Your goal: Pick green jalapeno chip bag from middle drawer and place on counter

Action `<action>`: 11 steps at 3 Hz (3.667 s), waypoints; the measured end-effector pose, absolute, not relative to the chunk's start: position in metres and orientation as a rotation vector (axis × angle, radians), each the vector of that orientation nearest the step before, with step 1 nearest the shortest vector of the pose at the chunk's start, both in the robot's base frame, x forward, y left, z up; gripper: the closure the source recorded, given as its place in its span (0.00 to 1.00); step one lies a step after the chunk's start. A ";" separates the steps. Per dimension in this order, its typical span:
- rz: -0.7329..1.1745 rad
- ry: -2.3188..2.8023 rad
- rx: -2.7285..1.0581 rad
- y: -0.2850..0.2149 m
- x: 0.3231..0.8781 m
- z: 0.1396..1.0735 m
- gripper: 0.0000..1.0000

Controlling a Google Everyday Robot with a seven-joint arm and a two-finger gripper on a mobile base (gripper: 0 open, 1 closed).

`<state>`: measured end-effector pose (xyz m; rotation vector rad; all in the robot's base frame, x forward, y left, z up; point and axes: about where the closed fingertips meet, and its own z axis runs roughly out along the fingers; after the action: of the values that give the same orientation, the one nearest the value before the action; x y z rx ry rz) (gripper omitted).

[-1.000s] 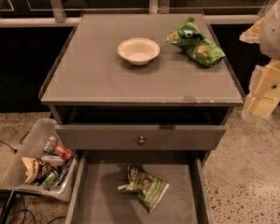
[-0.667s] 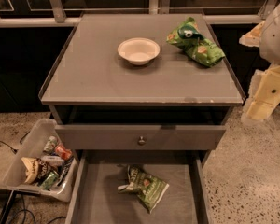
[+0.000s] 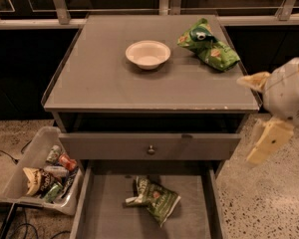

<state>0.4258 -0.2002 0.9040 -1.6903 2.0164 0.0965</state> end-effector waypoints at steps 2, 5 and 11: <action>0.213 1.908 -1.697 -0.195 0.425 0.851 0.00; 0.404 1.950 -1.653 -0.140 0.428 0.726 0.00; 0.607 1.938 -1.597 -0.077 0.420 0.495 0.00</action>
Offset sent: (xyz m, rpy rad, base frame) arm -0.0003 0.0032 -0.0462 0.0932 -0.0012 0.0489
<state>0.4196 -0.0765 0.4950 -1.5970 1.9380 0.6072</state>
